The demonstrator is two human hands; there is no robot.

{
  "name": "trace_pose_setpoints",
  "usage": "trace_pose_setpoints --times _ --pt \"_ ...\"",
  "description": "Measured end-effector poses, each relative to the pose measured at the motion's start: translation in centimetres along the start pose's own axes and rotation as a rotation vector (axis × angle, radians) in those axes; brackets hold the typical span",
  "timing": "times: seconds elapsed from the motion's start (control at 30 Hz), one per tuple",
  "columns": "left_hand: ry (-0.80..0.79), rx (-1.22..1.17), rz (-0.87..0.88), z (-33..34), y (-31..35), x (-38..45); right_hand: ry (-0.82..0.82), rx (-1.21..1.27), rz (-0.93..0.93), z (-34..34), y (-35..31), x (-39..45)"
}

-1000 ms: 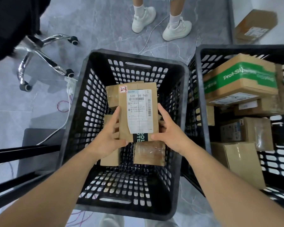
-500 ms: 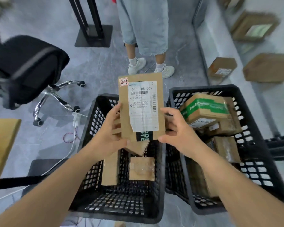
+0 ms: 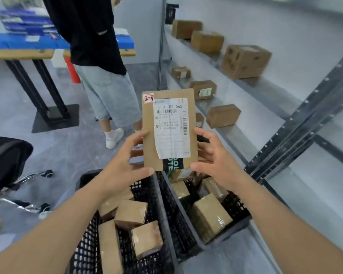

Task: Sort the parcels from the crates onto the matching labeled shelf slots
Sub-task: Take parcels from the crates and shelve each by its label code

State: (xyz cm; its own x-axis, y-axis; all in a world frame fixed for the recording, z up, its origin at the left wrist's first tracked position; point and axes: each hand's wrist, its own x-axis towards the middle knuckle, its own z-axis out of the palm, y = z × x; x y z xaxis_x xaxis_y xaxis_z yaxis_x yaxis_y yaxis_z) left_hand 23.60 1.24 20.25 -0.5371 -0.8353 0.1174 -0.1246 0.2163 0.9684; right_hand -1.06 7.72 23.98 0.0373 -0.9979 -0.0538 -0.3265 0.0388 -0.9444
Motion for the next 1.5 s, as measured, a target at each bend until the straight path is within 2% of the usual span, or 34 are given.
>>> trace_pose_setpoints --times 0.3,0.63,1.13,1.5 --pt "-0.155 -0.107 0.252 3.7 6.3 -0.2 0.257 -0.098 -0.077 -3.2 -4.5 -9.0" --pt "-0.357 -0.112 0.379 10.8 11.7 0.9 0.525 -0.092 -0.109 -7.4 -6.2 -19.0" --pt "-0.629 -0.155 0.538 31.4 21.1 0.3 0.800 -0.041 -0.115 -18.4 -5.0 -37.4" --pt "-0.748 -0.146 0.678 45.9 28.3 -3.4 1.005 -0.184 -0.145 -25.3 -4.3 -51.5"
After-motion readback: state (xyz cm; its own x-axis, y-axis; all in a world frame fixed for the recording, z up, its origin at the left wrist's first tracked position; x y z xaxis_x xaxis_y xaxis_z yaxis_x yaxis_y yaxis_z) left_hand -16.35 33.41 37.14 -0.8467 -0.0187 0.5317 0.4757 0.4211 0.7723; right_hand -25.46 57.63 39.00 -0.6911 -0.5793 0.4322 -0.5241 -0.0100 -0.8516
